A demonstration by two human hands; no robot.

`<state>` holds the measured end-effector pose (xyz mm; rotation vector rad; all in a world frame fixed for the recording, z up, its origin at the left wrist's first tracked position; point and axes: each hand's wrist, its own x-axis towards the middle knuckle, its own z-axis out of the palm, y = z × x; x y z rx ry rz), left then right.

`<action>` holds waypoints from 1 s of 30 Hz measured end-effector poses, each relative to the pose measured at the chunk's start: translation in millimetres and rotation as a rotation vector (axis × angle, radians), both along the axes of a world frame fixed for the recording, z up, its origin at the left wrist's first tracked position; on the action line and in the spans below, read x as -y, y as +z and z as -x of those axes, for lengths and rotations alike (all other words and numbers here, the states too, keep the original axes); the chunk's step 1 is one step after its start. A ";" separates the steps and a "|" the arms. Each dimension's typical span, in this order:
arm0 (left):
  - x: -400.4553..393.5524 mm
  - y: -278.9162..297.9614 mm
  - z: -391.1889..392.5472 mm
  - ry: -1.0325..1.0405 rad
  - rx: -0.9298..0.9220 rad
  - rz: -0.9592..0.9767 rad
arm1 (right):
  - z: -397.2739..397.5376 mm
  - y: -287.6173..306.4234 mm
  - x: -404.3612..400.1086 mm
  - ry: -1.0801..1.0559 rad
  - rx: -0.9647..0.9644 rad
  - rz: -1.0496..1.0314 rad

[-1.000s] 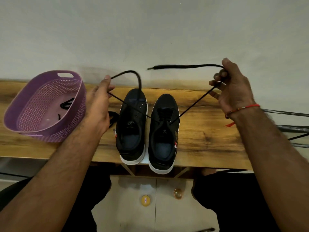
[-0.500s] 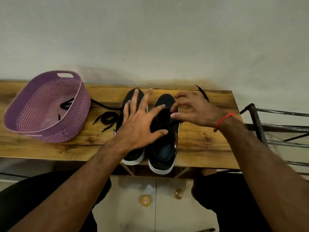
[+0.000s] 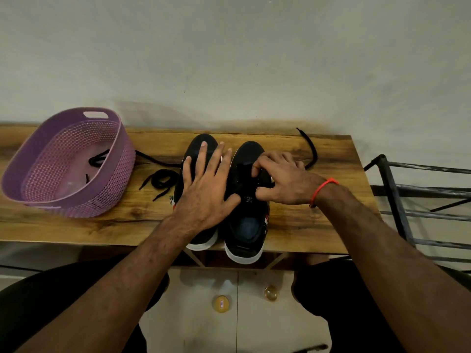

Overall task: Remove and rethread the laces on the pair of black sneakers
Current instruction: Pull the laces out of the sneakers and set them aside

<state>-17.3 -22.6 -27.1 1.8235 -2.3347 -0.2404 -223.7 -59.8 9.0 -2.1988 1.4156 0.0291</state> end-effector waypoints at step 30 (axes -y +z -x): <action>-4.8 -2.6 -0.2 0.047 0.052 -0.096 | 14.1 -13.8 -0.7 -0.141 0.068 -0.288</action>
